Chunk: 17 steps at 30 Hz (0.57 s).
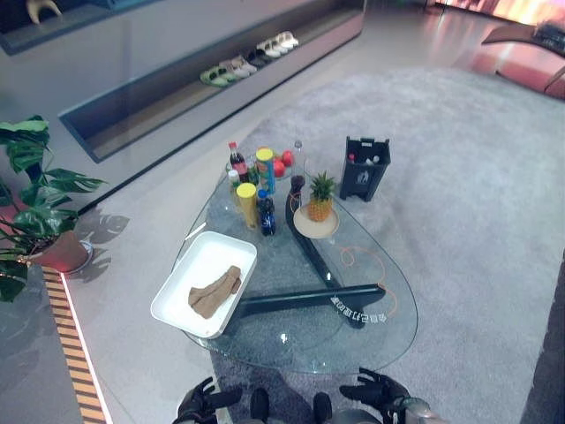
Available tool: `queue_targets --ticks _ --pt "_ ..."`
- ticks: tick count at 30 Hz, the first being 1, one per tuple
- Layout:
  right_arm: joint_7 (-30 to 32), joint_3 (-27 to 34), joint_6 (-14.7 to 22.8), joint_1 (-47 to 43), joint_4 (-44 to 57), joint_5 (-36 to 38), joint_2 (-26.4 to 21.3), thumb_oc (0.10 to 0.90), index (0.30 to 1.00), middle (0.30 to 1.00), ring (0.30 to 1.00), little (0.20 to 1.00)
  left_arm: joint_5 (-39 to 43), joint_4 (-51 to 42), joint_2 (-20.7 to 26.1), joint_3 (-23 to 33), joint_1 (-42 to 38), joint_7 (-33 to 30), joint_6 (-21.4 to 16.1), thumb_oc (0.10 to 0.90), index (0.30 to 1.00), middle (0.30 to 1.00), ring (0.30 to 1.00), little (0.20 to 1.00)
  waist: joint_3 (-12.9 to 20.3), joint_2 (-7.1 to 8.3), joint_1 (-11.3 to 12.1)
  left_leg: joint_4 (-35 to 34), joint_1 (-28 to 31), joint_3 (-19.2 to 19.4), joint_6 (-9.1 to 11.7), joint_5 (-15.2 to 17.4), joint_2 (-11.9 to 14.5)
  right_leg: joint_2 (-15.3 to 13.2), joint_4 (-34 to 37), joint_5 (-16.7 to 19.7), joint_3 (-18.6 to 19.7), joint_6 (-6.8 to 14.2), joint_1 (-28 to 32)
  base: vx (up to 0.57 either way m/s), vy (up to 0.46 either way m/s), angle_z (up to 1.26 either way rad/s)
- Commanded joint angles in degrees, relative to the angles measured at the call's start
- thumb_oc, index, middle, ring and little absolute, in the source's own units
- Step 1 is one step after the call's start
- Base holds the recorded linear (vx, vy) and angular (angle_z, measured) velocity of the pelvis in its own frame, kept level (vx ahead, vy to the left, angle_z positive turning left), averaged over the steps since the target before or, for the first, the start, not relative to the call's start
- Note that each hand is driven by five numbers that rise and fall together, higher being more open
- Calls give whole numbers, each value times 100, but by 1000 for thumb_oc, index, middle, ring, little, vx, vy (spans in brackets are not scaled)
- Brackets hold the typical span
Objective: Wipe the table with a cloth and put it in the basket.
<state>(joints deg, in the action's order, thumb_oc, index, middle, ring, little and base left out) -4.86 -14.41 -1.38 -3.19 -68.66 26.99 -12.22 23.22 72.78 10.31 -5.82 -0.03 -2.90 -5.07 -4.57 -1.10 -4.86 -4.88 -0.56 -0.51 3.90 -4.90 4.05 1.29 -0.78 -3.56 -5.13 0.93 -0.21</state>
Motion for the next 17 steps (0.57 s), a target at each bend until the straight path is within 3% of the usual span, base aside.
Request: queue_targets --ticks 1,5,17 --pt "-128 50 -51 29 -142 -60 19 800 900 900 900 900 -175 171 46 68 -283 133 18 800 900 900 900 900 72 175 38 150 47 381 -112 445 -207 -245 -54 26 -322 383 127 31 -24 2" --pt "-30 157 -251 67 -485 3 92 800 900 900 900 900 -211 293 -49 -48 -301 97 -17 800 900 900 900 900 172 197 60 66 212 437 -150 505 -212 -259 61 41 -402 399 277 42 -39 1" --pt "-257 198 -245 130 -797 17 105 800 900 900 900 900 -206 413 -87 -125 -357 150 -75 800 900 900 900 900 304 216 39 -12 436 523 -220 618 -273 -286 252 109 -496 453 467 28 5 -7"
